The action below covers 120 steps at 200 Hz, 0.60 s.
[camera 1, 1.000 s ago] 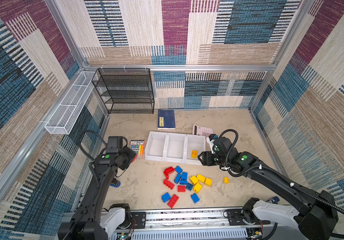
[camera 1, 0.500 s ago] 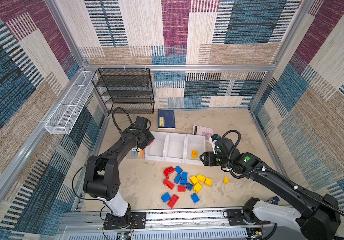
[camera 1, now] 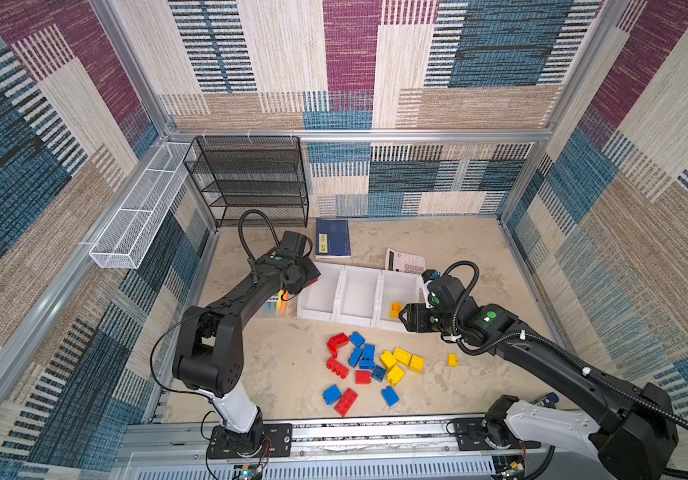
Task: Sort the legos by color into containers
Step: 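Carry the red brick with the left gripper into the bin compartment nearest it and release, then withdraw the left gripper while the right gripper descends to grasp a blue brick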
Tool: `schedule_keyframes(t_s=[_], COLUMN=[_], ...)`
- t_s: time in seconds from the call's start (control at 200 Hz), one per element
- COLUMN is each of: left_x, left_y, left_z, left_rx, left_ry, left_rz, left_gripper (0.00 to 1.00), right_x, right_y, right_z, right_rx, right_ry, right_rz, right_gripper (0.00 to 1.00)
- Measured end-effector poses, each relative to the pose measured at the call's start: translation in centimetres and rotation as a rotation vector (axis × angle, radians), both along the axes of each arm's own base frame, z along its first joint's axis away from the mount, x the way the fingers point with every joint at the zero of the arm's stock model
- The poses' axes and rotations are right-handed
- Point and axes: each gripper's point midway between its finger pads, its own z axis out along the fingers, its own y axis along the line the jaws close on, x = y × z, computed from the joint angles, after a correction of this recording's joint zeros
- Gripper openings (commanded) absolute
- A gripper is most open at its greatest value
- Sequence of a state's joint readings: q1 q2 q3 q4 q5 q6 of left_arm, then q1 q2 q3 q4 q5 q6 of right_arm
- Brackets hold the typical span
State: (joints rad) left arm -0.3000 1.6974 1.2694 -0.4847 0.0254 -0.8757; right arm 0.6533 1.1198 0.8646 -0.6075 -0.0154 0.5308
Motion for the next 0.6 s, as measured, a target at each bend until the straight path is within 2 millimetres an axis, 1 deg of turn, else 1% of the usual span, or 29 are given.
schedule_keyframes(t_s=[0.1, 0.195, 0.351, 0.476, 0.601], left_x=[0.0, 0.0, -0.3, -0.6, -1.5], left_y=[-0.5, -0.8, -0.8, -0.6, 0.0], left_z=[0.3, 0.6, 1.2, 2.1, 3.6], left_rx=[0.005, 0.009, 0.029, 0.033, 0.043], left_ry=[-0.007, -0.015, -0.03, -0.049, -0.084], left_rz=[-0.02, -0.031, -0.044, -0.045, -0.05], left_gripper=[0.59, 0.65, 0.73, 0.74, 0.74], right_x=[0.0, 0.0, -0.1, -0.1, -0.2], right_y=[0.0, 0.0, 0.0, 0.0, -0.1], right_z=[0.0, 0.1, 0.1, 0.0, -0.6], right_rx=[0.002, 0.003, 0.004, 0.001, -0.015], right_ry=[0.001, 0.0, -0.001, 0.003, 0.023], right_rz=[-0.003, -0.003, -0.002, -0.002, -0.002], right_gripper=[0.73, 0.73, 0.73, 0.73, 0.71])
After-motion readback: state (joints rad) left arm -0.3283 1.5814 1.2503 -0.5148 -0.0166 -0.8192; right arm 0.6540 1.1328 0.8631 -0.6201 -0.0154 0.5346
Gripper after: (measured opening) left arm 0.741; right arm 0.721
